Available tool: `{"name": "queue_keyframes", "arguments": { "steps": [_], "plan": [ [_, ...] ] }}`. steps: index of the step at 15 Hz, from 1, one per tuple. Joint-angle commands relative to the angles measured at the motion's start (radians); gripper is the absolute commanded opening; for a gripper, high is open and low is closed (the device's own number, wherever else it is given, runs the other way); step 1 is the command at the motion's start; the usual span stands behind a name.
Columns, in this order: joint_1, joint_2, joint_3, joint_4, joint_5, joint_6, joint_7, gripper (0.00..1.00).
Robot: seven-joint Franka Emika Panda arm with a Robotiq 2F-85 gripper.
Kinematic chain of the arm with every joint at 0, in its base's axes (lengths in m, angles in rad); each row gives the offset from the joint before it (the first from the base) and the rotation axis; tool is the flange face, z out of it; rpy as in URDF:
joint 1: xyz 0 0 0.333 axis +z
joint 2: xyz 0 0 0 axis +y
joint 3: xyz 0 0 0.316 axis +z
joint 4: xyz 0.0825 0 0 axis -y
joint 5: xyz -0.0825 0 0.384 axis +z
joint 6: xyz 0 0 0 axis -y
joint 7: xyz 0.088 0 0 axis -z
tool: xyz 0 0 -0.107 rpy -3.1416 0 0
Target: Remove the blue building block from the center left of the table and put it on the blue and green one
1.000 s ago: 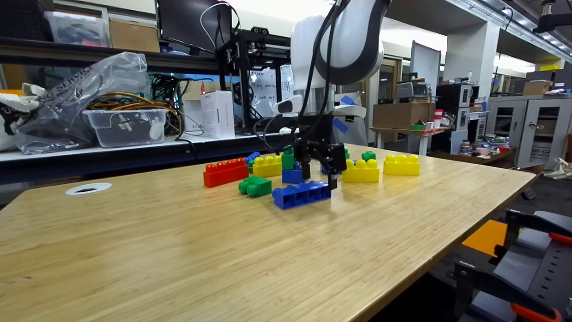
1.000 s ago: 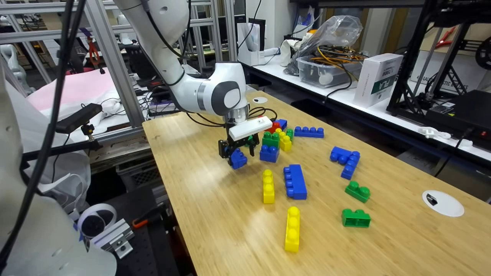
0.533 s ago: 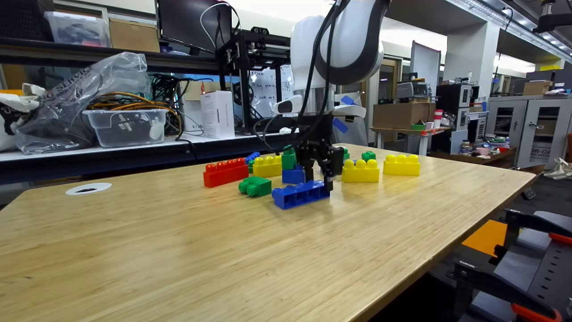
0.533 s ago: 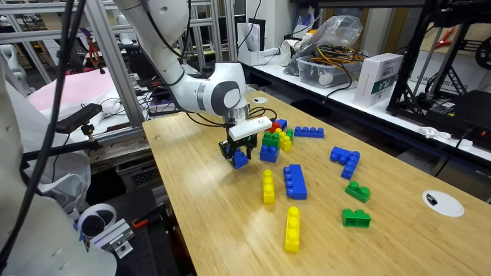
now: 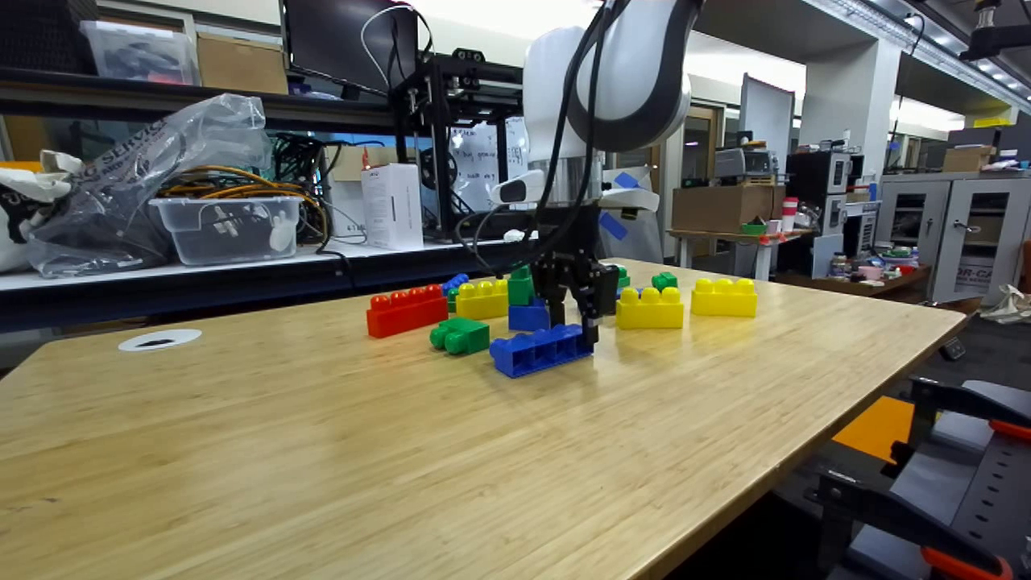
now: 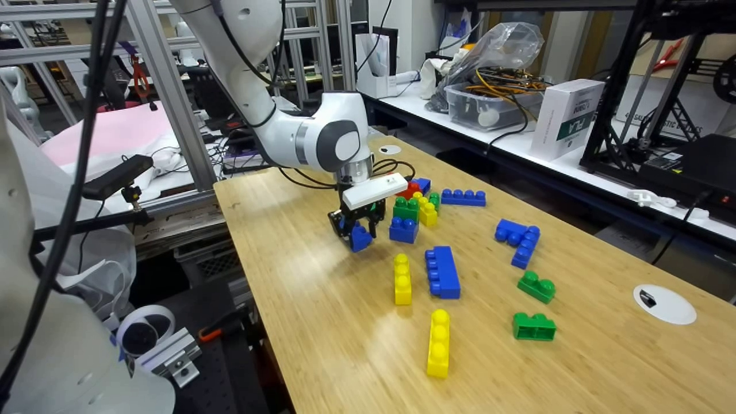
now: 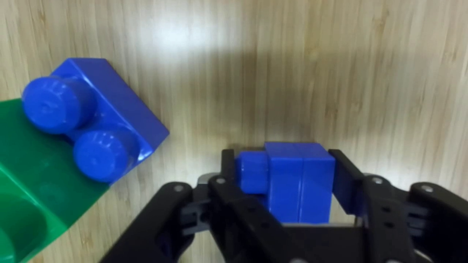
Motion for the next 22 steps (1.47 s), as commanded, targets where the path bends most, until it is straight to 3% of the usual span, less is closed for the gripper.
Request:
{"name": "queue_keyframes", "arguments": {
  "steps": [1,7,16,19,22],
  "plan": [
    [-0.015,-0.032,0.012,-0.004,0.018,-0.041,0.014,0.38],
    [-0.001,-0.154,0.002,-0.041,0.024,-0.069,0.156,0.38],
    [0.043,-0.31,-0.008,-0.082,-0.097,-0.203,0.595,0.38],
    [0.048,-0.328,-0.007,-0.094,-0.16,-0.233,0.694,0.38],
    [0.056,-0.324,-0.009,-0.09,-0.297,-0.272,0.878,0.38]
  ]
}}
